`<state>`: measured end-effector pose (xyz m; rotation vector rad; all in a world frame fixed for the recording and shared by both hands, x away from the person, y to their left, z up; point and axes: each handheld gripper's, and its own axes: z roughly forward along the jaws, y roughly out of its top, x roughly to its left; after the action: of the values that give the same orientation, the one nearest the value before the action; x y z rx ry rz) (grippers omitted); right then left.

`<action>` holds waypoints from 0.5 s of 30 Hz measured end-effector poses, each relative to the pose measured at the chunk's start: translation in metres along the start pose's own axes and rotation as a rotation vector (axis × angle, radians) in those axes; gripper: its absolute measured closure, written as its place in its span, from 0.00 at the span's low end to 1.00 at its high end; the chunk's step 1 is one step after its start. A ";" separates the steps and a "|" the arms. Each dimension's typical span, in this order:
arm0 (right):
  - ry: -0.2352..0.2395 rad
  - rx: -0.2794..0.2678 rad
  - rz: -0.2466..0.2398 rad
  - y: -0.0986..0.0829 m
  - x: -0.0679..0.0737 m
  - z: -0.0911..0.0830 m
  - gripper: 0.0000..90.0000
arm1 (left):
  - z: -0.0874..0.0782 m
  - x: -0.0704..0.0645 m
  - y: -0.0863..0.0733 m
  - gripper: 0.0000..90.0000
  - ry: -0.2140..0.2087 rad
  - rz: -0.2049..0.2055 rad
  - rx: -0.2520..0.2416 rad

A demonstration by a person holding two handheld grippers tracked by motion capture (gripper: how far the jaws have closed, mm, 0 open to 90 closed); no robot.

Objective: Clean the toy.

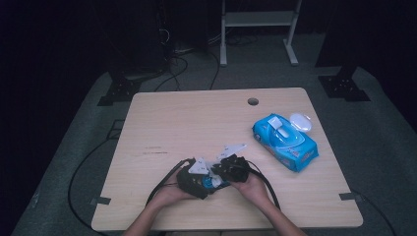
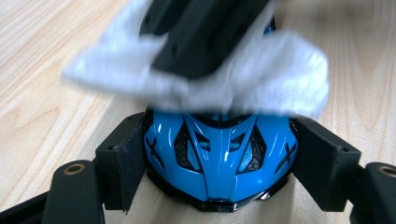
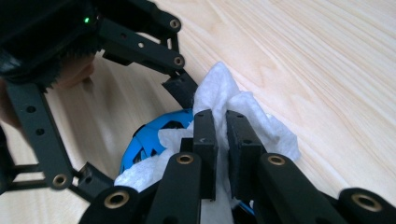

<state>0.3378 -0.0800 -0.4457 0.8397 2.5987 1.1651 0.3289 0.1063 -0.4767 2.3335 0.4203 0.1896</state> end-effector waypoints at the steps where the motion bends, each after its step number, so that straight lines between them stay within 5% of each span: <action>1: 0.006 -0.004 0.001 -0.001 0.001 -0.001 0.92 | 0.000 0.000 0.000 0.28 -0.001 0.001 0.000; 5: 0.106 0.006 -0.050 -0.004 0.023 0.012 0.92 | 0.000 0.000 0.000 0.28 0.000 0.002 0.005; 8: 0.096 0.022 -0.096 -0.001 0.031 0.013 0.92 | -0.001 0.000 0.000 0.28 0.002 0.001 0.008; 15: 0.032 0.012 -0.062 -0.012 0.008 -0.017 0.92 | 0.001 0.000 0.000 0.28 -0.001 -0.001 -0.003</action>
<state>0.3197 -0.0926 -0.4428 0.7429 2.6397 1.1572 0.3290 0.1058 -0.4769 2.3306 0.4199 0.1880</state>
